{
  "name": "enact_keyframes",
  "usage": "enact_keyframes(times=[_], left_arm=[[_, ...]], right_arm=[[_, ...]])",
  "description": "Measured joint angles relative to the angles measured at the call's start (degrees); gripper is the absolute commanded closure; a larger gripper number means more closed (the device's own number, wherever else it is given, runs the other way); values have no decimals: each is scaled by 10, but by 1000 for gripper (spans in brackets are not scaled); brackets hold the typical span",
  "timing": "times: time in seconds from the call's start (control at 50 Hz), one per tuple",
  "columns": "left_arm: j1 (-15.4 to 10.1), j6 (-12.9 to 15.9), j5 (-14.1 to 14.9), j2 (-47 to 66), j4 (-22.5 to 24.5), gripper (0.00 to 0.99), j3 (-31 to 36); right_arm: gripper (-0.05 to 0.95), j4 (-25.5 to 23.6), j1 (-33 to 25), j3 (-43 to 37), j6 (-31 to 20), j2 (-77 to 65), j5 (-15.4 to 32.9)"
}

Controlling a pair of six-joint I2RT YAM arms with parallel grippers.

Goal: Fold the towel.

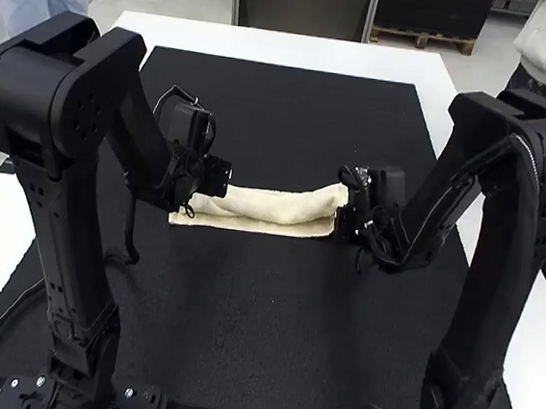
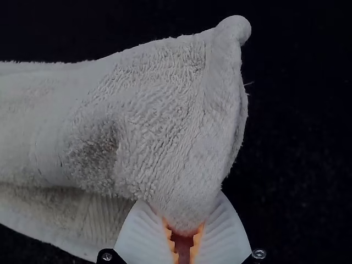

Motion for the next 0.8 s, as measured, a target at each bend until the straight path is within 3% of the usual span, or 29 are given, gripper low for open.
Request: enact_keyframes(times=[0.34,0.8], left_arm=[[4,0,0,0,0,38,0],[14,0,0,0,-6,38,0]], right_arm=[[848,-2,4,9,-4,-9,1],[846,-4,62,28,-5,-16,2]])
